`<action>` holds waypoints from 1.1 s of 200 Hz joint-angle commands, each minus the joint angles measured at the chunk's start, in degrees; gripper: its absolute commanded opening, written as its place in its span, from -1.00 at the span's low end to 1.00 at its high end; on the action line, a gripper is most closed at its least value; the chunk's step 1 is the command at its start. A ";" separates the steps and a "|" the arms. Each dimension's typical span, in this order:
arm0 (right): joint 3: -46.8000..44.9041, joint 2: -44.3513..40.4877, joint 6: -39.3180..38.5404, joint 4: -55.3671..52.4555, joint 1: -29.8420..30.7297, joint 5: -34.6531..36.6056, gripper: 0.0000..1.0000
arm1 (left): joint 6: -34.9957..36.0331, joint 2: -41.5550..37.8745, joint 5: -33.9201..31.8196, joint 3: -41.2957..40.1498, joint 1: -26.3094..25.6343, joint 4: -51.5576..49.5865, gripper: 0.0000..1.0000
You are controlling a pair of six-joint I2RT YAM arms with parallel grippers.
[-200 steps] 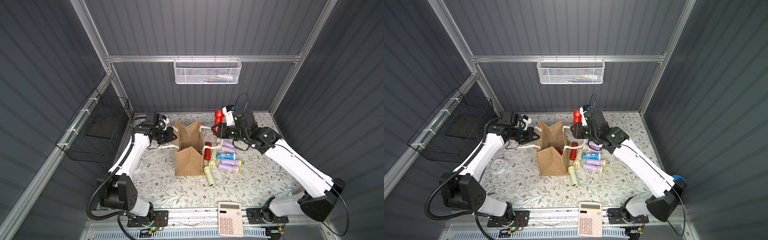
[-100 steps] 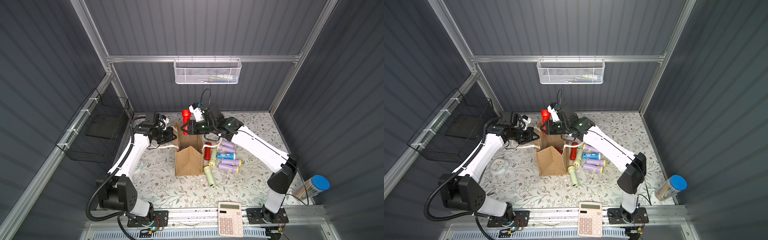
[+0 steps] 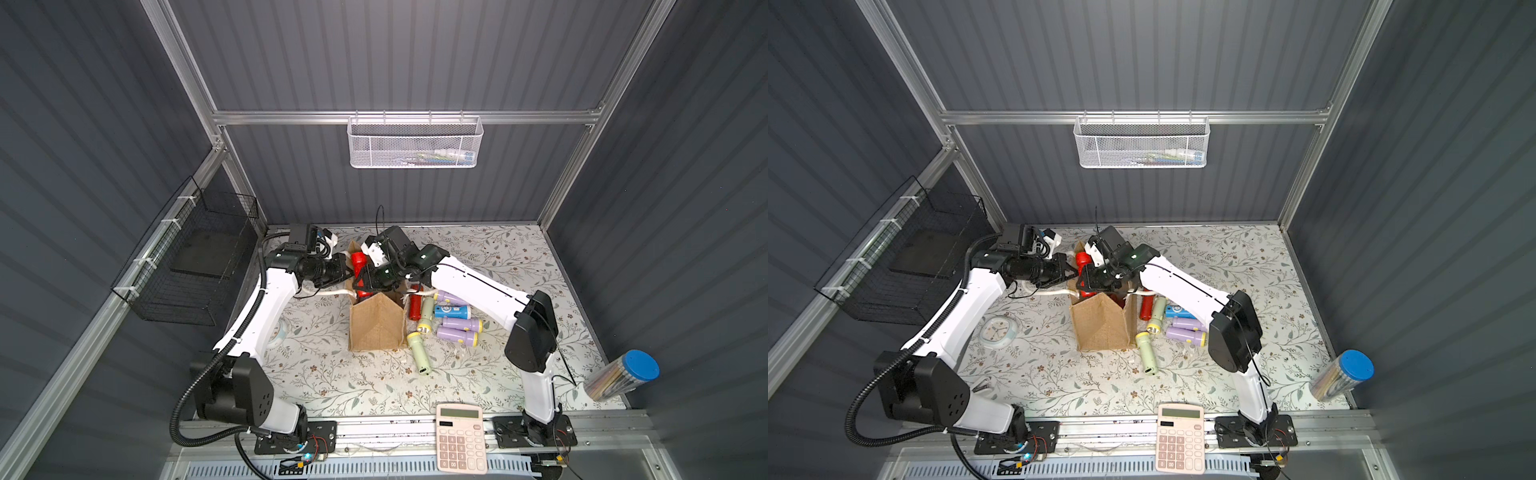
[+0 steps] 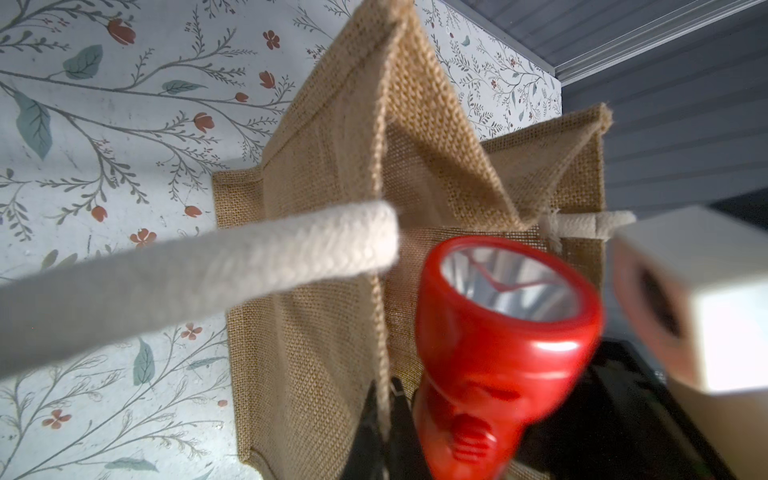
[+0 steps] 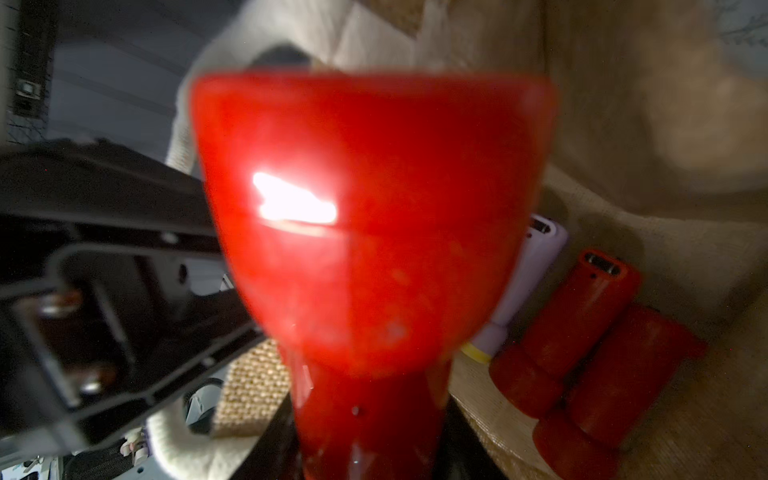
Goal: Put the flashlights into the tote bags
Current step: Place the flashlight in the canvas bag.
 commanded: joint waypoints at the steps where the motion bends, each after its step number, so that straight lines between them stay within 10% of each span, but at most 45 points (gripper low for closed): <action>1: -1.72 -0.12 -0.15 -1.56 0.44 -1.36 -0.71 | -0.33 -1.73 0.75 0.76 -0.17 2.57 -1.00; 144: 8.70 15.21 -4.64 -20.98 0.44 8.68 -0.60 | -0.96 -0.80 1.54 -0.76 -0.17 3.57 -1.00; 220: 11.05 18.70 -4.06 -21.99 0.27 11.37 0.13 | -0.08 -0.15 0.90 -0.67 -0.17 3.16 -1.00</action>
